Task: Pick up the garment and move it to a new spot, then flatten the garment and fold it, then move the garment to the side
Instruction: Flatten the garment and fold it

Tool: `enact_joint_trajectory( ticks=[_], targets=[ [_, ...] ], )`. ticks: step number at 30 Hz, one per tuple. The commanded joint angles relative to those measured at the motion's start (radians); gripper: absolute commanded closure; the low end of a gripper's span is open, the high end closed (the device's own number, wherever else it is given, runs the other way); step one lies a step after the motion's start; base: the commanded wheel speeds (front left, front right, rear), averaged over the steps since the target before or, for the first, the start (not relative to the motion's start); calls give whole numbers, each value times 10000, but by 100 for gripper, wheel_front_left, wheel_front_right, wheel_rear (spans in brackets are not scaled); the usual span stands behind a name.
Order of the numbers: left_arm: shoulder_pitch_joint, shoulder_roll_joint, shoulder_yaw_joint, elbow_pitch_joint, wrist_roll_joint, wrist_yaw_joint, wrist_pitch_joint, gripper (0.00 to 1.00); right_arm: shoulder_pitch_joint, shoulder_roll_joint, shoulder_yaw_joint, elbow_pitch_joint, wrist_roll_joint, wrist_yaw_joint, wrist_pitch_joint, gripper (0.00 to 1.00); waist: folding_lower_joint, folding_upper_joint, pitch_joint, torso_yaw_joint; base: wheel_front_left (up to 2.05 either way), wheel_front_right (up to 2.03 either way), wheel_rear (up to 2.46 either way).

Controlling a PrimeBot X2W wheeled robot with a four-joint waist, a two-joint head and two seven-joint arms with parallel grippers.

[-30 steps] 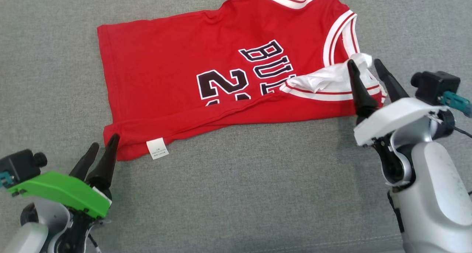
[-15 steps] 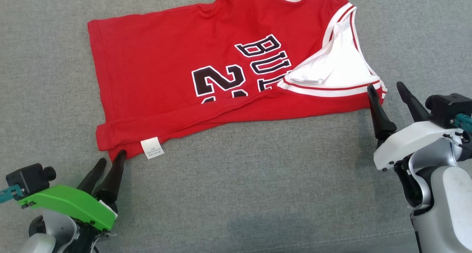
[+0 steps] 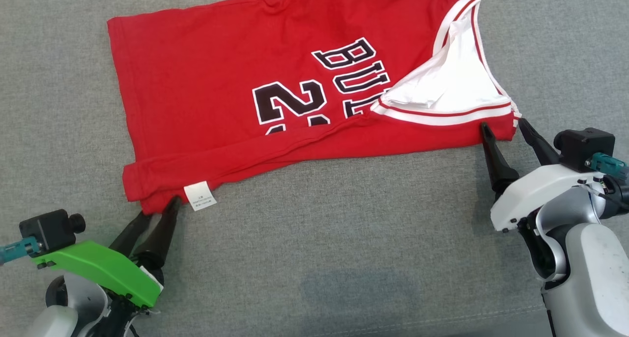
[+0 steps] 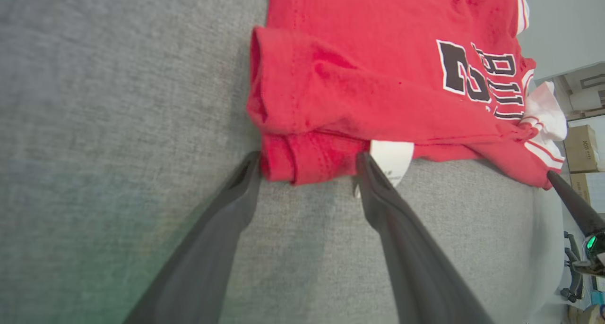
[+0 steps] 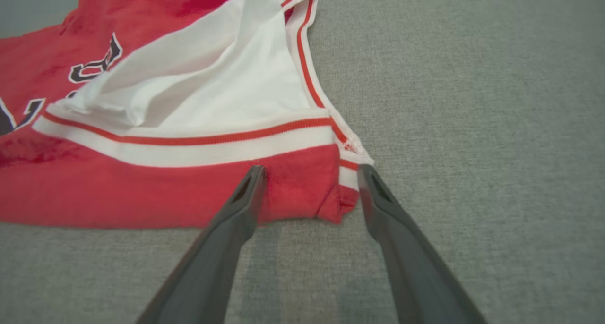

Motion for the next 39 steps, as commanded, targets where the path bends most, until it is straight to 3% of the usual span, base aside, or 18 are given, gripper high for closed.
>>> enact_joint_trajectory(
  ticks=[1,13,16,17,19,21,23,24,25,26,27,36,39],
  targets=[
    [259,-50,-303,103,13,-41,250,0,-41,-3,-31,29,-79,0,82,0,0,0,20,8,0,0,0],
    [141,-53,-355,197,-24,-19,382,0,51,119,-222,16,-140,0,820,0,0,0,248,94,0,0,0],
    [110,-49,-309,285,-54,-32,374,7,74,82,-224,-9,-228,0,1103,0,0,0,283,97,0,0,0],
    [90,-49,-299,304,-59,-43,366,13,81,63,-205,-13,-224,0,1202,0,0,0,288,98,0,0,0],
    [4,-6,-329,322,14,-75,398,46,70,11,-163,-34,-279,0,1405,0,0,0,307,97,0,0,0],
    [-125,33,-396,324,147,-96,408,65,14,-35,-118,-29,-313,0,1623,0,0,0,316,99,0,0,0],
    [-257,65,-428,330,290,-110,433,100,-47,-83,-29,-8,-372,0,1842,0,0,0,310,98,0,0,0],
    [-325,96,-482,322,359,-141,474,100,-69,-78,-5,14,-360,0,1970,0,0,0,303,97,0,0,0],
    [-369,124,-504,324,425,-169,463,100,-83,-113,53,40,-353,0,2109,29,0,0,295,100,0,0,0],
    [-413,144,-489,339,430,-177,440,100,-112,-144,90,39,-340,0,2209,77,0,0,288,102,0,0,0],
    [-468,163,-498,362,445,-193,453,100,-122,-160,124,34,-309,0,2313,100,0,0,275,103,0,0,0],
    [-567,533,-295,185,388,-395,498,100,-147,-381,-8,-581,517,-8,2920,100,0,0,-144,121,0,0,0],
    [-225,1133,22,-634,113,-438,791,100,8,-869,-204,-1573,1769,-8,4114,100,0,0,-535,88,0,0,0]
  ],
)
